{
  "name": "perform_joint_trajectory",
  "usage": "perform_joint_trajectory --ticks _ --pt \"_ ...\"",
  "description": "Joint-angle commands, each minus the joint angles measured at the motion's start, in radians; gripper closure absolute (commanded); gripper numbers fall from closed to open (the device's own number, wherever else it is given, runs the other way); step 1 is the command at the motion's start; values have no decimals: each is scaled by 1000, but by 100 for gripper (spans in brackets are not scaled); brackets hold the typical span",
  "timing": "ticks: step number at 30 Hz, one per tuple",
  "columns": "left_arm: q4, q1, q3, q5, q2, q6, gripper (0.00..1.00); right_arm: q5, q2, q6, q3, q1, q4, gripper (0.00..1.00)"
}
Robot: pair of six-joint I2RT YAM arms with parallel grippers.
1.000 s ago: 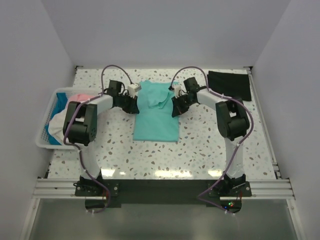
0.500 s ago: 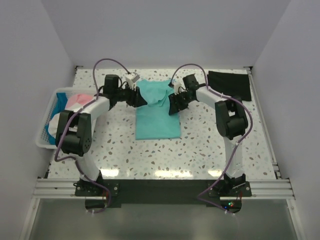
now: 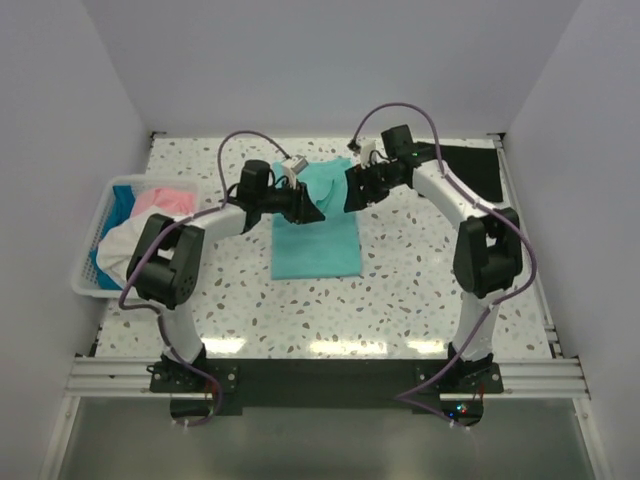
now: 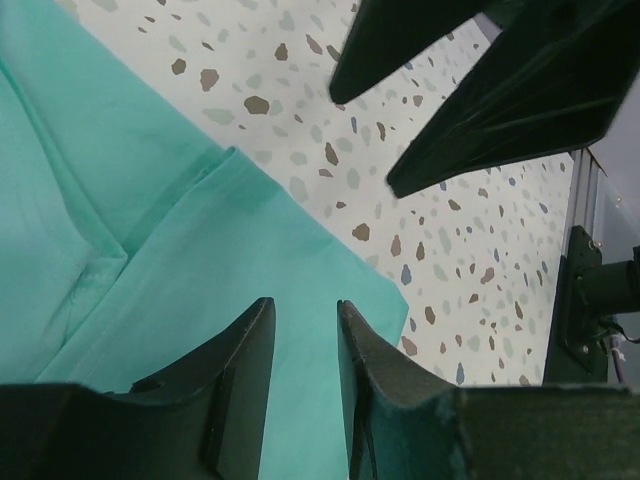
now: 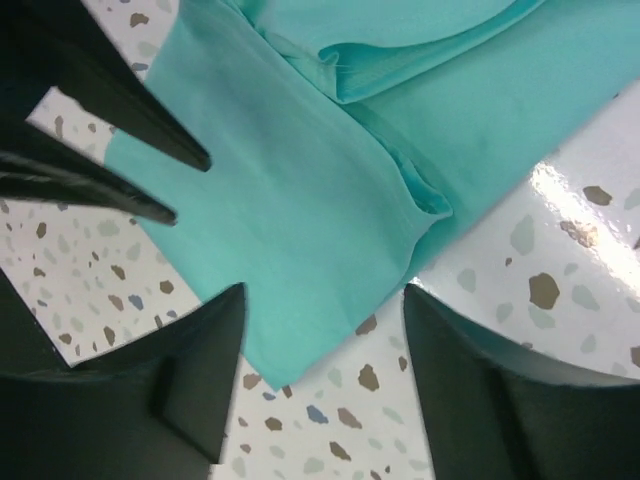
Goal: Fold and stack the t-shirts
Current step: Fold the tshirt
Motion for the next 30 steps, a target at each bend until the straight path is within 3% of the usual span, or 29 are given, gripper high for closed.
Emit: perform_joint_trajectory --ticks 1,3,4,7,15,23,30 --pt "98 -27 36 -31 48 -54 65 -14 -77 -25 -25 -23 -109 40" --pt "96 -54 59 -48 75 -56 66 -48 -100 -10 -97 -23 -117 50" --pt "70 -63 94 -57 107 -51 68 -64 -131 7 -131 -24 -91 61" --pt "41 -89 160 -94 170 -47 72 -117 -177 79 -258 -23 -14 74" --pt "-71 -116 285 -195 328 -71 78 -241 -188 289 -469 -13 164 78" --pt "-76 -119 254 -220 349 -65 80 -280 -114 447 -564 22 366 79" --pt "-88 -119 259 -218 369 -70 80 -226 -30 432 -650 42 366 82"
